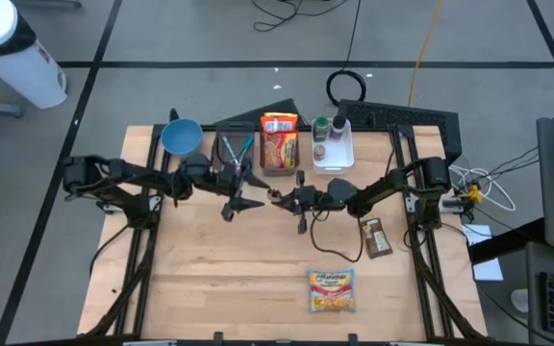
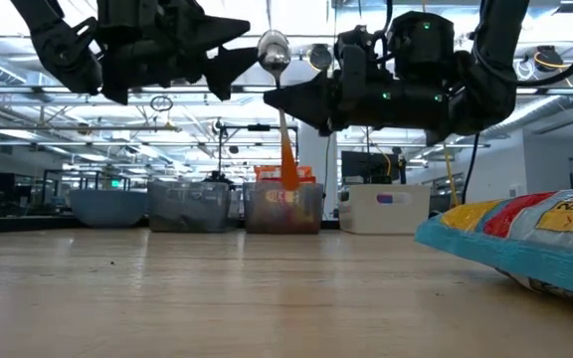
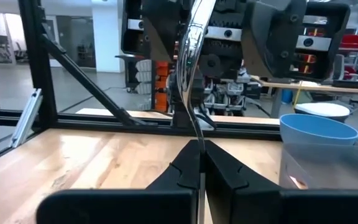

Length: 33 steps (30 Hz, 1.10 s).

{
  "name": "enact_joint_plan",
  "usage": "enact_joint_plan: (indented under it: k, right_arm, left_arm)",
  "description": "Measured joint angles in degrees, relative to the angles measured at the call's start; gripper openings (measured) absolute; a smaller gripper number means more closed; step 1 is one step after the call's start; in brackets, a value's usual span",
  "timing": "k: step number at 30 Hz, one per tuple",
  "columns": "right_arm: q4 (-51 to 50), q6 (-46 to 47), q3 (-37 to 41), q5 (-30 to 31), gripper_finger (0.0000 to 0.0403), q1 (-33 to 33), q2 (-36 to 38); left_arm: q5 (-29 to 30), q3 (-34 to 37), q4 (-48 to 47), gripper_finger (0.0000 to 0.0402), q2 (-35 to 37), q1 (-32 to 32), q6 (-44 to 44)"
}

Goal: Pick & Place Food Item
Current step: Put the orange spoon into the left black bin

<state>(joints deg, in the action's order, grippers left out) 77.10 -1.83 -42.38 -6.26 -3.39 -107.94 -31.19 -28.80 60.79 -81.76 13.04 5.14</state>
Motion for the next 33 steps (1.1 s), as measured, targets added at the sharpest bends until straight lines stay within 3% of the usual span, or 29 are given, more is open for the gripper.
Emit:
enact_joint_plan:
  k: [7, 13, 33]
  right_arm:
    - [0.5, -0.3, 0.0, 0.0, 0.0, 0.0, 0.0]
    - [0.2, -0.4, 0.0, 0.0, 0.0, 0.0, 0.0]
    - [-1.2, -0.4, 0.0, -0.1, 0.0, 0.0, 0.0]
  left_arm:
    - [0.9, -1.3, -0.8, 0.0255, 0.0, -0.9, 0.1]
    - [5.9, -3.8, -8.4, 0.0255, 0.0, -2.2, -1.5]
    - [6.0, -4.1, -7.3, 0.0254, 0.0, -3.1, -0.3]
